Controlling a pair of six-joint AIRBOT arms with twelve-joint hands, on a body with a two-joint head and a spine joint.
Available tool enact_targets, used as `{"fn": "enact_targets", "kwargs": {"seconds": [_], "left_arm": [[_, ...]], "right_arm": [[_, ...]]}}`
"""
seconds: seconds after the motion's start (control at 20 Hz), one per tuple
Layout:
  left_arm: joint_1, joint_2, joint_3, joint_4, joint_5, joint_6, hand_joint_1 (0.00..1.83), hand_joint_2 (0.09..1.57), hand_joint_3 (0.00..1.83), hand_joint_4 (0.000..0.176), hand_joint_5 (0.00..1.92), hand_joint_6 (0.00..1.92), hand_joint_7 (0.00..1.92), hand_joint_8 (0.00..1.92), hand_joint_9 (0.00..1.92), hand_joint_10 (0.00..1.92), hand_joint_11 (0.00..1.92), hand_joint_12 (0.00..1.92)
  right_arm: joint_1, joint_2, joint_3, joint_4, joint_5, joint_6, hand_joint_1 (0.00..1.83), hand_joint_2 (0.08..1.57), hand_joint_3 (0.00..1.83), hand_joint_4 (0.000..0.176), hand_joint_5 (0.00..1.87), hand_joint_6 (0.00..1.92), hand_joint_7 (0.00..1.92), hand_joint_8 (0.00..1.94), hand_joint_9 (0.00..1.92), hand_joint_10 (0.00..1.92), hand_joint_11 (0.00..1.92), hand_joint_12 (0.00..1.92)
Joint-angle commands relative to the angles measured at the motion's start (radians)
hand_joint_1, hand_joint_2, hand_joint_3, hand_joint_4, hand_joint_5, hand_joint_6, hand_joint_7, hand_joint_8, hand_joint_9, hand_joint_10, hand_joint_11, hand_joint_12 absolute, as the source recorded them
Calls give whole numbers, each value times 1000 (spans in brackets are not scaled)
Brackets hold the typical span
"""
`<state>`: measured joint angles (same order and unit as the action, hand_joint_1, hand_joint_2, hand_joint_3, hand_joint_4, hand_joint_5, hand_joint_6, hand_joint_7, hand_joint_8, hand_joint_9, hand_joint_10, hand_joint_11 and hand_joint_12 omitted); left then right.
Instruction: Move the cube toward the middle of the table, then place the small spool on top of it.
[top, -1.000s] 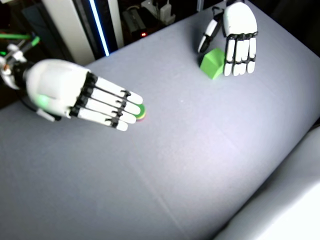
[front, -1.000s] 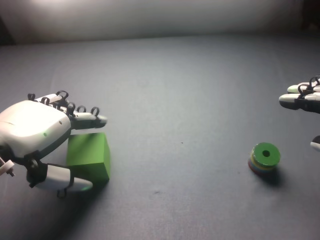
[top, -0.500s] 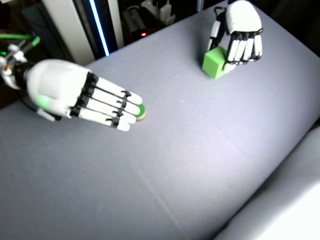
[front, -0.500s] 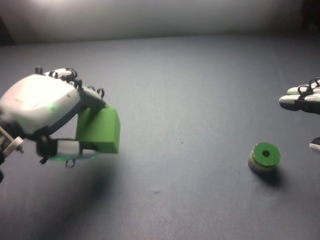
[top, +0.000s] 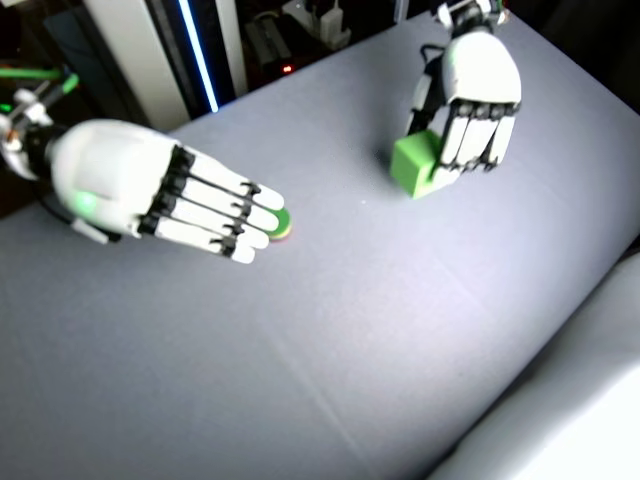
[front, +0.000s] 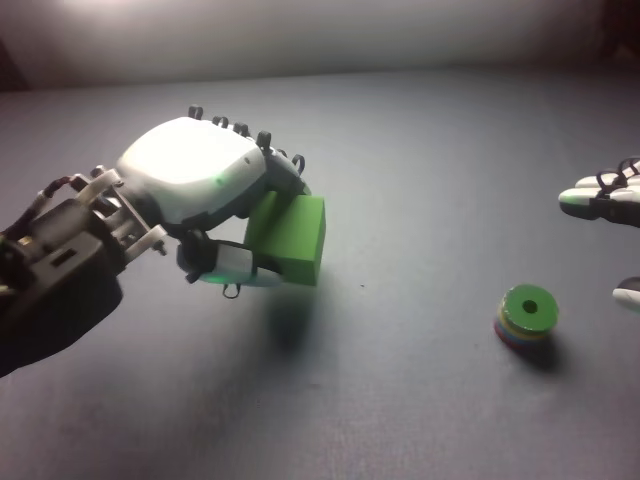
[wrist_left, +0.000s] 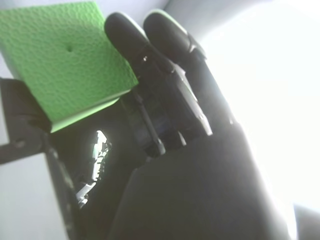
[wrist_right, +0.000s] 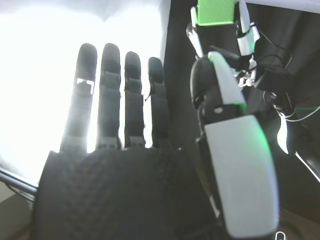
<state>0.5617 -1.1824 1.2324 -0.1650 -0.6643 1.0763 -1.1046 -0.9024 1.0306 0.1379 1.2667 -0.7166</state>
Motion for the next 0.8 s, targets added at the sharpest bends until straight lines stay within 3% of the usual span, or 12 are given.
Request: {"fn": "enact_targets", "kwargs": {"seconds": [0.0, 0.05, 0.1, 0.15, 0.2, 0.25, 0.3, 0.4, 0.6, 0.75], "left_arm": [[-16, -2, 7, 7, -101, 2, 1260, 1115, 1, 0, 966, 774, 1017, 1150, 969, 556, 570, 1317], [-23, -13, 14, 7, -97, 2, 1255, 1133, 2, 0, 956, 779, 957, 1258, 857, 827, 470, 1469], [-29, -25, 22, 7, -94, 2, 1208, 1164, 5, 0, 922, 918, 855, 1339, 647, 828, 123, 1505], [-35, -40, 31, 7, -90, 2, 1204, 1157, 0, 0, 964, 892, 847, 1311, 645, 753, 24, 1479], [-39, -50, 36, 7, -87, 2, 1234, 1130, 4, 0, 1043, 707, 884, 1307, 676, 839, 10, 1572], [-41, -59, 41, 7, -85, 2, 1242, 1113, 0, 0, 1062, 660, 949, 1218, 729, 791, 96, 1575], [-44, -65, 44, 8, -82, 2, 1260, 1076, 0, 0, 1141, 521, 1045, 1067, 855, 683, 268, 1485], [-44, -71, 48, 8, -77, 2, 1280, 1040, 1, 0, 1245, 308, 1134, 929, 1010, 444, 397, 1435], [-35, -74, 49, 8, -65, 2, 1279, 1027, 0, 0, 1182, 475, 1224, 735, 1108, 143, 274, 1280], [-34, -77, 51, 8, -60, 2, 1276, 1045, 1, 0, 1143, 511, 1168, 859, 1109, 115, 235, 1374]], "right_arm": [[13, -1, 6, 2, 120, 6, 830, 1256, 0, 7, 514, 7, 496, 5, 542, 10, 270, 737], [14, -2, 7, 1, 120, 6, 849, 1258, 0, 9, 511, 5, 478, 0, 522, 1, 245, 728], [14, -3, 9, 0, 120, 6, 855, 1261, 0, 7, 511, 4, 472, 0, 515, 0, 244, 730], [14, -5, 10, -1, 120, 6, 858, 1261, 0, 12, 507, 2, 449, 0, 495, 0, 236, 727], [14, -5, 11, -2, 120, 6, 840, 1264, 0, 16, 500, 1, 440, 0, 492, 0, 214, 765], [14, -6, 12, -3, 120, 7, 809, 1262, 0, 24, 502, 0, 447, 0, 498, 0, 252, 711], [15, -8, 14, -4, 119, 8, 838, 1263, 0, 3, 500, 0, 463, 4, 509, 3, 255, 705], [21, -10, 17, -9, 115, 10, 863, 1263, 0, 0, 505, 7, 469, 3, 503, 5, 211, 787], [23, -13, 19, -12, 110, 11, 860, 1265, 0, 5, 512, 6, 473, 5, 523, 12, 224, 799], [23, -15, 21, -12, 109, 11, 862, 1276, 0, 4, 495, 4, 453, 2, 497, 5, 163, 877]]}}
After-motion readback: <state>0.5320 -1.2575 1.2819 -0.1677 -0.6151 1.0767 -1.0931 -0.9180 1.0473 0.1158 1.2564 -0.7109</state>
